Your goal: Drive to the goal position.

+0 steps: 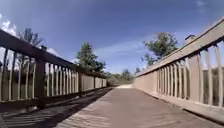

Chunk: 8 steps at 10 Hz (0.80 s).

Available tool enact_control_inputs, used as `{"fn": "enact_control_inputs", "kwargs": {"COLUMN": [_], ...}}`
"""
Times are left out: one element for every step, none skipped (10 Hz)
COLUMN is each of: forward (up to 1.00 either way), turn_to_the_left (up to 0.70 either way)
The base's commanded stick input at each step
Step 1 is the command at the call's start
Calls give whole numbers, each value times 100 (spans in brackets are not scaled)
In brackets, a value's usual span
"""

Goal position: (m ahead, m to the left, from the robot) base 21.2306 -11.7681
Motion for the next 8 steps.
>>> {"fn": "enact_control_inputs", "kwargs": {"forward": [50,50,50,50,50,50,50,50], "turn_to_the_left": [0,0,0,0,0,0,0,0]}}
